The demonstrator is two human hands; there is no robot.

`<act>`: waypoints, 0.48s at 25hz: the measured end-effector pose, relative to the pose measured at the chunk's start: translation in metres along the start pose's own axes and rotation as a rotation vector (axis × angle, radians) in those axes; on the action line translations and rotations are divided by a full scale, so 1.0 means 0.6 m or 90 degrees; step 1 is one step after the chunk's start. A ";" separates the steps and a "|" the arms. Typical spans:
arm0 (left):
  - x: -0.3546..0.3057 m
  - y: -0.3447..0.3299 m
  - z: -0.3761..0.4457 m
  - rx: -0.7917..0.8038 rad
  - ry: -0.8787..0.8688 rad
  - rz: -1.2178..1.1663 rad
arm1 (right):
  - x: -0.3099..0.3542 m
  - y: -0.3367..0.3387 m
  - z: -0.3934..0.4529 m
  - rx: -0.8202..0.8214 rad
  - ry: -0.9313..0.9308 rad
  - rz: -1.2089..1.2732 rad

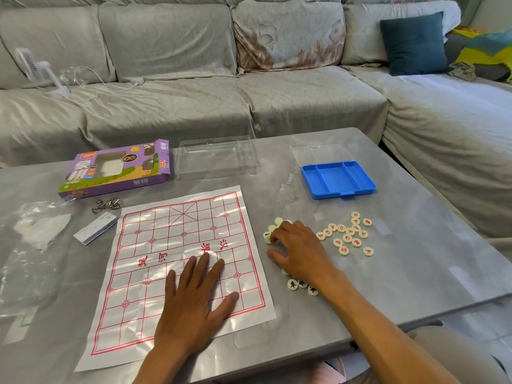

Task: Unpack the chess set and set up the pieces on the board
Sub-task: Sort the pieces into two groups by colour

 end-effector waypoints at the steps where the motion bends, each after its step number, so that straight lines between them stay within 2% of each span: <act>1: 0.000 0.000 0.001 0.002 0.001 0.001 | 0.006 -0.006 -0.002 0.015 0.009 0.006; 3: 0.000 0.001 0.001 0.003 0.003 0.001 | 0.015 -0.013 -0.006 0.032 0.019 -0.004; 7: -0.001 0.002 0.000 -0.004 0.003 -0.003 | 0.013 -0.006 -0.004 -0.007 0.008 -0.013; 12: 0.001 0.001 0.000 0.000 0.001 -0.005 | -0.008 -0.004 0.008 0.018 -0.051 0.034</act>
Point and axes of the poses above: each hand's wrist, its own z-axis towards the middle knuckle, its own y-axis out of the back of the hand, x = y × z, the point moved 8 cm from there along z, towards the middle knuckle, and after that the axes turned 12 degrees about -y, right-handed, at the moved point
